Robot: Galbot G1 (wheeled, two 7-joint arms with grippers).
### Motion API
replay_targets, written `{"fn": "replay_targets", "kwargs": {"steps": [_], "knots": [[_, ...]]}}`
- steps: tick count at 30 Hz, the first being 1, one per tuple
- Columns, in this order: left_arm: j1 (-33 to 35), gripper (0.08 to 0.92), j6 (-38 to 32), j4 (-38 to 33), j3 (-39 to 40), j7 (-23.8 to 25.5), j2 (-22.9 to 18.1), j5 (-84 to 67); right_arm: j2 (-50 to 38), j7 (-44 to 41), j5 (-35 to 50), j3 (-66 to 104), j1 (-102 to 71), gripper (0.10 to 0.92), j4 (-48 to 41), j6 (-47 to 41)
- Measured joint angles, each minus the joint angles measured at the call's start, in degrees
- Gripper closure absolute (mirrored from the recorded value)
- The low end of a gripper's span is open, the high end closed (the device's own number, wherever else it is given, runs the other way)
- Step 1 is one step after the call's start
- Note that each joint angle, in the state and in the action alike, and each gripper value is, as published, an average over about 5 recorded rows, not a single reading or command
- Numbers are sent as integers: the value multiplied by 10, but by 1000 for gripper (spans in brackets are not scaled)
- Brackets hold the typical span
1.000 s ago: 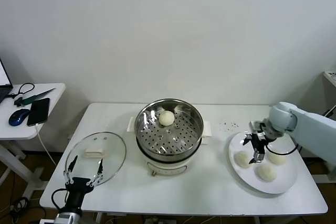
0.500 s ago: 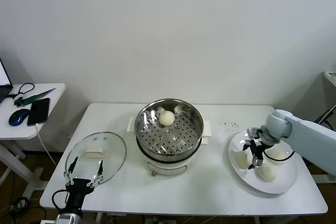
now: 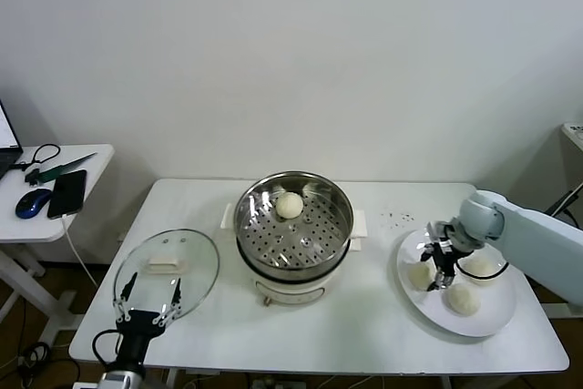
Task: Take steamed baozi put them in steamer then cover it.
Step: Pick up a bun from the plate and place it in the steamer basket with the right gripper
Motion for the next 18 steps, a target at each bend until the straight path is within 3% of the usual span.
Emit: {"fn": "replay_targets", "kwargs": {"steps": [8,18], "knots": [[1,177,0,-3,4,0,-2,0,0,1,59,-65,107,321,9,-6],[5,177,-1,-5,13,2,-2,5,68,3,213,-205,333,316,8,-20]]}}
